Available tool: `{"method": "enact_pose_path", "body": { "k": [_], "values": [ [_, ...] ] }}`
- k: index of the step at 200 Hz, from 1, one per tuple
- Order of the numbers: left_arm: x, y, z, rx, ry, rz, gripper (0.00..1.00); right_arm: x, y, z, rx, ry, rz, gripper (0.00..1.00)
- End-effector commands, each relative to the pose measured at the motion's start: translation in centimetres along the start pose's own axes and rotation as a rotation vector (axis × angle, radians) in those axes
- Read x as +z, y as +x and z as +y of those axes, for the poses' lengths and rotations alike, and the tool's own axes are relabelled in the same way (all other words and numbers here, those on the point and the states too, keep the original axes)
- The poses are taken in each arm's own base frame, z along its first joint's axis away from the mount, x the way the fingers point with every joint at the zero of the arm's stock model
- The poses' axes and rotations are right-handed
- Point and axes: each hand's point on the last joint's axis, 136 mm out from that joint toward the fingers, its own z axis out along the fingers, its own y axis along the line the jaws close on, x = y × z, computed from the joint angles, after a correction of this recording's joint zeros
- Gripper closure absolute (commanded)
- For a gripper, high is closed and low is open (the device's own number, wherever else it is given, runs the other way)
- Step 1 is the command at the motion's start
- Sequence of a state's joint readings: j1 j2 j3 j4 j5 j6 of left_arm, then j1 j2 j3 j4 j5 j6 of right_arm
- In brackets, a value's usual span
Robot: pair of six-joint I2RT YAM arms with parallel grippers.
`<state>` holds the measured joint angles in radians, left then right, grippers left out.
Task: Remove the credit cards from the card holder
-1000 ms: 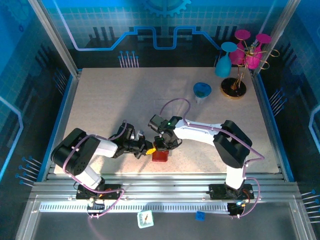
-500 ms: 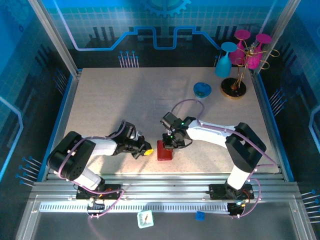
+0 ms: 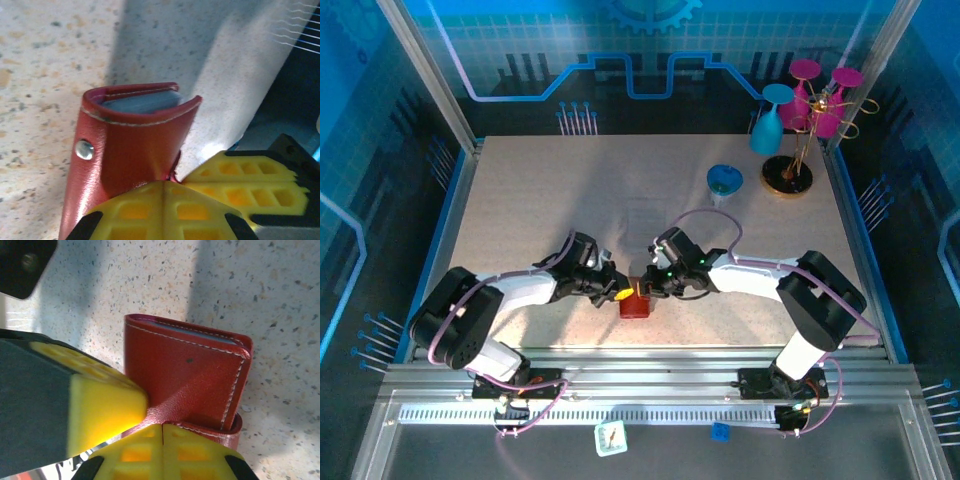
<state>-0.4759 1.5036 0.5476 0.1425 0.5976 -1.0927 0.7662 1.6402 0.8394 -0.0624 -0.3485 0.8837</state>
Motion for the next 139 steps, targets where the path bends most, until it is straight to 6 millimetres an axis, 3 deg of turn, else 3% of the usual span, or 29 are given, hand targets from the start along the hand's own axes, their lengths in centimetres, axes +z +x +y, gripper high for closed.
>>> {"method": "enact_pose_path", "body": {
  "k": [1, 93, 139],
  "values": [
    [0.8, 0.3, 2.5, -0.038, -0.088, 0.01, 1.0, -0.6, -0.7, 1.8, 0.012, -0.116, -0.025, 1.0],
    [1.9, 0.4, 5.6, -0.075, -0.16, 0.025, 1.0, -1.3, -1.0, 2.5, 0.027, -0.199, -0.04, 1.0],
    [1.8, 0.1, 5.0, -0.062, -0.15, 0.021, 1.0, -1.7, -1.2, 2.7, 0.028, -0.207, -0.047, 1.0]
  ]
}}
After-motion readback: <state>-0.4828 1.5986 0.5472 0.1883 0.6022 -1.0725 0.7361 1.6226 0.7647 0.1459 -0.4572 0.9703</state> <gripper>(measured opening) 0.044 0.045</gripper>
